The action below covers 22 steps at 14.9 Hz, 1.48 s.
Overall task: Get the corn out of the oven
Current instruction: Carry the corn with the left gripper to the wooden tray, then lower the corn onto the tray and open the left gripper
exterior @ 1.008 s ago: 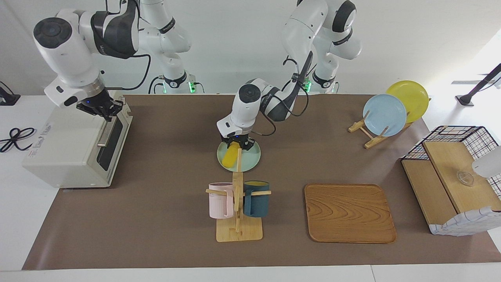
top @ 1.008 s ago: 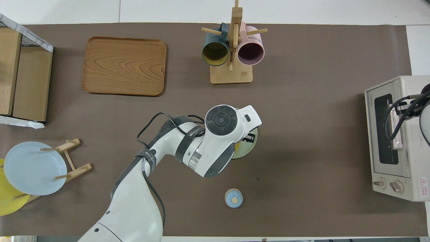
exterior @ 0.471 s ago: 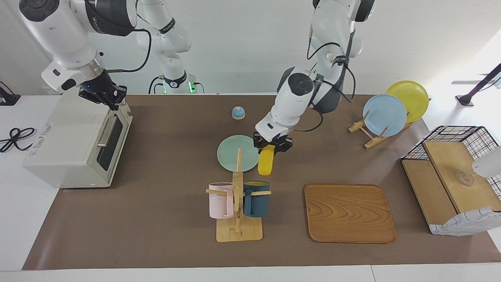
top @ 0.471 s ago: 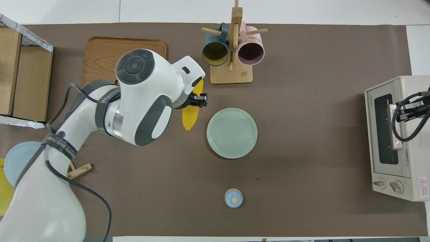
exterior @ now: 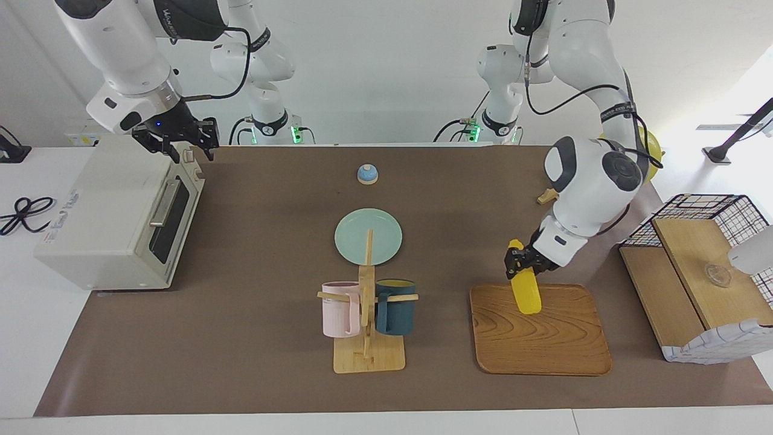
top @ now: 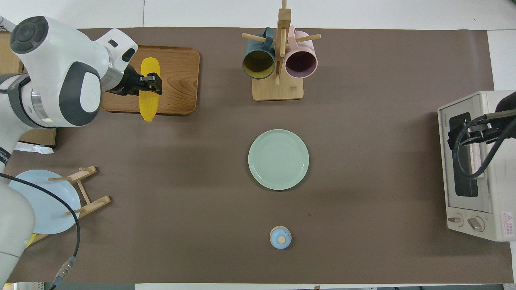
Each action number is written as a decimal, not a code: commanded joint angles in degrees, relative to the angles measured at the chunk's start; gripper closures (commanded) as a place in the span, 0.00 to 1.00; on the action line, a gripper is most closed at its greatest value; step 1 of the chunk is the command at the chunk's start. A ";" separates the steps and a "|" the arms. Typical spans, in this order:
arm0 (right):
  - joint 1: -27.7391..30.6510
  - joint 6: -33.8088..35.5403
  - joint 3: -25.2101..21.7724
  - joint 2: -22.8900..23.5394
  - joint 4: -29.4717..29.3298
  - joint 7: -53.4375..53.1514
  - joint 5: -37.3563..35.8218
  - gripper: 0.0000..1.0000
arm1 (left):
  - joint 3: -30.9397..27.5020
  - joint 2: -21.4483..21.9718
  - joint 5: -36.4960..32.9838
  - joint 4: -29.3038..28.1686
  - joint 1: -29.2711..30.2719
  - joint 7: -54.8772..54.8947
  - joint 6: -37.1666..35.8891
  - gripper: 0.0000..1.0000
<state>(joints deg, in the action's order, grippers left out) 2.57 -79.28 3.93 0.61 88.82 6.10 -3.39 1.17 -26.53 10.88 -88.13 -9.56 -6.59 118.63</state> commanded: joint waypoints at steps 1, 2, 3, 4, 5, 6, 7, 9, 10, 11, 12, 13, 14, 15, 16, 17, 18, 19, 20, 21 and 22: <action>-1.50 2.11 -0.05 0.62 -1.19 -1.43 0.67 0.00 | 0.50 -10.63 0.19 12.26 1.73 0.08 -0.51 1.00; -3.00 2.11 -0.75 0.53 -1.19 -3.09 0.58 0.00 | 0.50 -11.87 -0.24 12.62 2.78 0.43 0.97 1.00; -3.36 2.11 -0.76 0.44 -1.19 -3.80 0.23 0.00 | 0.50 -12.05 -0.85 12.28 3.22 0.96 2.99 1.00; -4.14 2.11 -0.85 0.35 -1.19 -4.07 -0.03 0.00 | 0.50 -12.40 -1.47 12.02 3.49 1.31 5.01 1.00; -5.37 1.85 -1.72 0.18 -1.19 -4.16 -0.03 0.00 | 0.58 -12.67 -1.56 11.32 4.01 1.31 6.25 1.00; -6.08 1.67 -2.69 0.18 -1.19 -4.86 0.40 0.00 | 0.50 -12.67 -1.56 10.44 4.02 1.40 7.13 1.00; -6.35 1.67 -2.87 0.18 -1.28 -5.91 0.67 0.00 | 0.50 -12.67 -1.56 9.47 3.85 1.40 8.10 1.00; -6.61 1.58 -3.04 0.27 -1.98 -7.23 0.84 0.00 | 0.50 -12.23 -3.14 6.76 3.58 1.58 10.82 1.00; -6.61 1.23 -3.22 0.27 -1.98 -7.76 0.67 0.00 | 0.50 -11.88 -3.41 5.70 3.67 1.75 11.70 1.00; -6.61 1.14 -3.31 0.35 -1.98 -7.94 0.58 0.00 | 0.50 -11.88 -3.50 5.60 3.84 2.10 11.71 1.00; -5.74 0.97 -2.88 0.44 -2.07 -8.20 0.75 0.00 | 0.50 -11.79 -3.58 5.68 3.84 3.32 11.28 0.44; -4.95 0.44 -2.70 0.35 -2.07 -8.21 0.76 0.00 | 0.32 -11.79 -3.59 5.95 3.93 4.55 10.84 0.00; -4.60 0.26 -2.70 0.44 -2.07 -8.29 0.84 0.00 | 0.32 -11.79 -4.02 6.21 4.02 5.00 10.40 0.00; -4.24 0.26 -2.70 0.53 -2.07 -8.29 0.84 0.00 | 0.32 -11.62 -4.63 6.65 4.02 5.00 9.61 0.00; -3.37 0.26 -2.43 0.62 -2.33 -8.21 0.76 0.00 | 0.32 -10.83 -4.73 7.09 4.02 5.00 8.21 0.00; -2.32 0.35 -1.47 0.88 -2.94 -8.21 0.84 0.00 | 0.32 -9.78 -4.55 7.18 4.11 4.92 7.07 0.00; -2.13 0.35 -1.20 0.88 -3.56 -8.21 0.93 0.00 | 0.23 -8.38 -4.55 7.09 4.20 4.48 5.57 0.00; -2.83 0.18 -1.29 0.71 -3.57 -8.21 0.93 0.00 | 0.06 -6.62 -4.64 6.92 4.80 4.30 3.82 0.00; -2.66 0.09 -1.38 0.88 -3.48 -8.12 0.93 0.00 | -0.55 -4.52 -4.64 6.74 4.90 4.04 1.45 0.00; -2.40 0.09 -1.38 0.88 -3.39 -8.03 0.93 0.00 | -1.08 -2.32 -4.64 6.74 4.90 3.95 -1.44 0.00; -2.22 0.09 -1.55 0.79 -2.95 -8.03 1.02 0.00 | -2.04 -0.12 -4.64 6.74 4.81 3.95 -4.69 0.00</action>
<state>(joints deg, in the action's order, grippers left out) -0.90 -78.95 1.80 0.67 86.57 -1.43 -3.35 0.21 -32.33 7.42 -79.74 -5.19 -2.23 119.79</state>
